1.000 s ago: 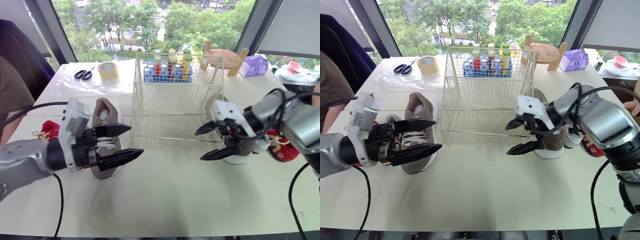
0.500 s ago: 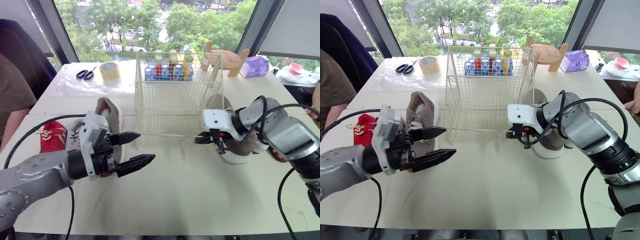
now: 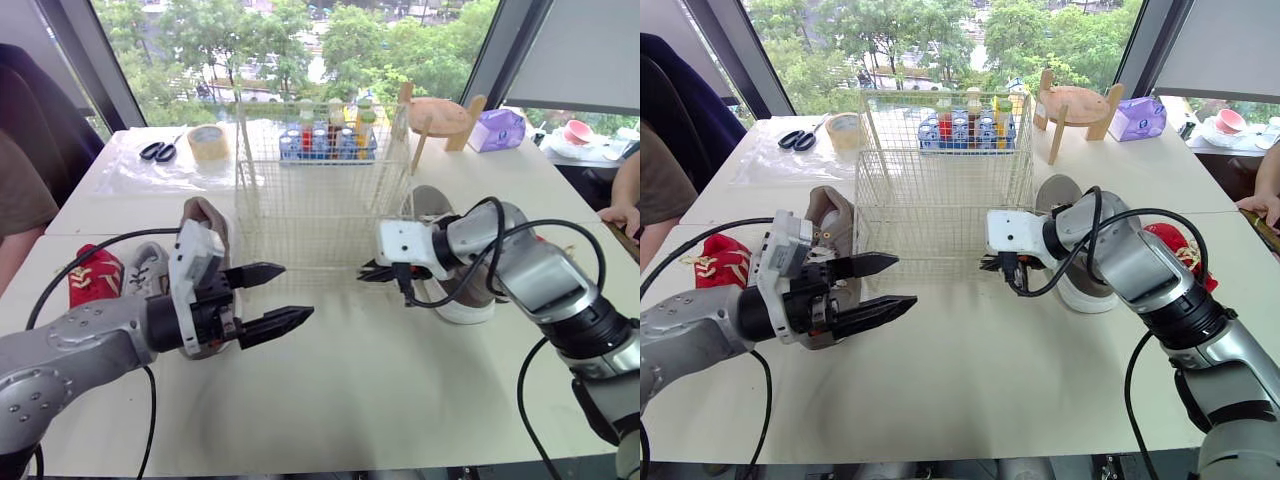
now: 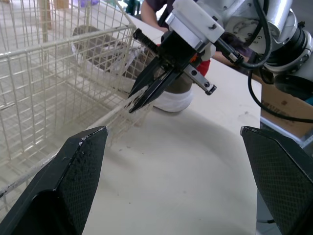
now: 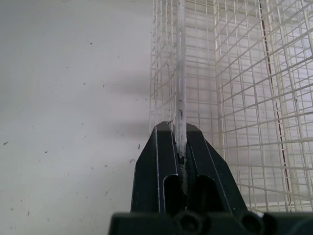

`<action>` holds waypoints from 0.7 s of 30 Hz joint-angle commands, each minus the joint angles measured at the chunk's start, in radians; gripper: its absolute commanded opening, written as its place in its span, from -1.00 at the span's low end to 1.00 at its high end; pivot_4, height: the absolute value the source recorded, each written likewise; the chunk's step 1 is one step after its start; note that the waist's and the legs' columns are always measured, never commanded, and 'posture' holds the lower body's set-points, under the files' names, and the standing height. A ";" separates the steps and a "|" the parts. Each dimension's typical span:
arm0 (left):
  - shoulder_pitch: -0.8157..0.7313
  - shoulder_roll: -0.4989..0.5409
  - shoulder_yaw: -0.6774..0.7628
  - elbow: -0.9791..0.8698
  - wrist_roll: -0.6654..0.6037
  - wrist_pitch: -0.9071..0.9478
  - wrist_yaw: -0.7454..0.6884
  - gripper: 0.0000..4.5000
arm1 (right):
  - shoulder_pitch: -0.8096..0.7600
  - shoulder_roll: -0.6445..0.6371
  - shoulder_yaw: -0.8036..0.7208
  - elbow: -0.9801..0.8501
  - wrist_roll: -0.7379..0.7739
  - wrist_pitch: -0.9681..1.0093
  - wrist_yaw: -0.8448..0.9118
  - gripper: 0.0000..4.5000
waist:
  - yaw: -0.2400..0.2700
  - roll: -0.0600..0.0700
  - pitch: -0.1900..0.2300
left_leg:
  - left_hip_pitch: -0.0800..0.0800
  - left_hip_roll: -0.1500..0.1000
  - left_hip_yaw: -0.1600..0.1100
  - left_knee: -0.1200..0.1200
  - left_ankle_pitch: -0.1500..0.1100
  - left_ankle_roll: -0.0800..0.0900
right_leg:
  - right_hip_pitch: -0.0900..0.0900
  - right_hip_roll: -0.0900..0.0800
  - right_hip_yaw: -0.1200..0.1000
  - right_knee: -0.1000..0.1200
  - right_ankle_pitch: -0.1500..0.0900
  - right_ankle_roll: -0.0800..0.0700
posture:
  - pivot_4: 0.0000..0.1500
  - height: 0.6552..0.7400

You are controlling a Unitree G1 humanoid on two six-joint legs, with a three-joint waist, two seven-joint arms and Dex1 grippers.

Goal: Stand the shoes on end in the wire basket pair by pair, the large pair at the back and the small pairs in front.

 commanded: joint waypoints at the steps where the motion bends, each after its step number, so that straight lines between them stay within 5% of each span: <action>1: 0.004 0.003 0.021 -0.025 0.011 -0.012 -0.005 1.00 | -0.017 0.000 -0.026 -0.027 -0.007 -0.037 0.012 -0.70 | 0.000 0.000 0.000 | 0.000 0.000 0.000 0.000 0.000 0.000 | 0.000 0.000 0.000 0.000 0.000 0.000 | 1.00 1.00; 8: 0.030 -0.006 0.021 -0.015 0.022 -0.015 -0.019 1.00 | -0.068 -0.024 -0.155 -0.008 0.061 0.020 0.021 0.78 | 0.002 0.000 0.000 | 0.000 -0.001 0.000 0.000 0.000 0.000 | 0.000 -0.003 0.000 0.000 0.000 0.000 | 1.00 1.00; 14: -0.007 -0.096 0.003 0.027 -0.052 -0.043 0.043 1.00 | -0.140 0.000 -0.615 0.083 0.341 0.367 -0.138 0.78 | 0.010 0.000 0.000 | 0.000 -0.001 -0.001 0.000 0.000 0.000 | 0.001 -0.005 -0.001 0.000 0.000 0.000 | 1.00 1.00; 15: -0.017 -0.115 -0.010 0.029 -0.055 -0.043 0.051 1.00 | -0.120 0.022 -0.683 0.105 0.336 0.371 -0.214 0.99 | 0.015 -0.003 -0.001 | 0.000 -0.001 -0.002 0.000 0.000 0.000 | 0.002 -0.005 -0.001 -0.001 0.000 0.000 | 1.00 1.00; 21: -0.020 -0.221 -0.159 -0.003 0.047 -0.028 0.064 1.00 | 0.197 0.102 -0.934 0.034 0.294 0.284 -0.472 0.99 | 0.026 -0.004 -0.003 | 0.000 -0.003 -0.001 0.000 0.000 0.001 | 0.003 -0.008 -0.001 -0.001 -0.001 -0.002 | 1.00 1.00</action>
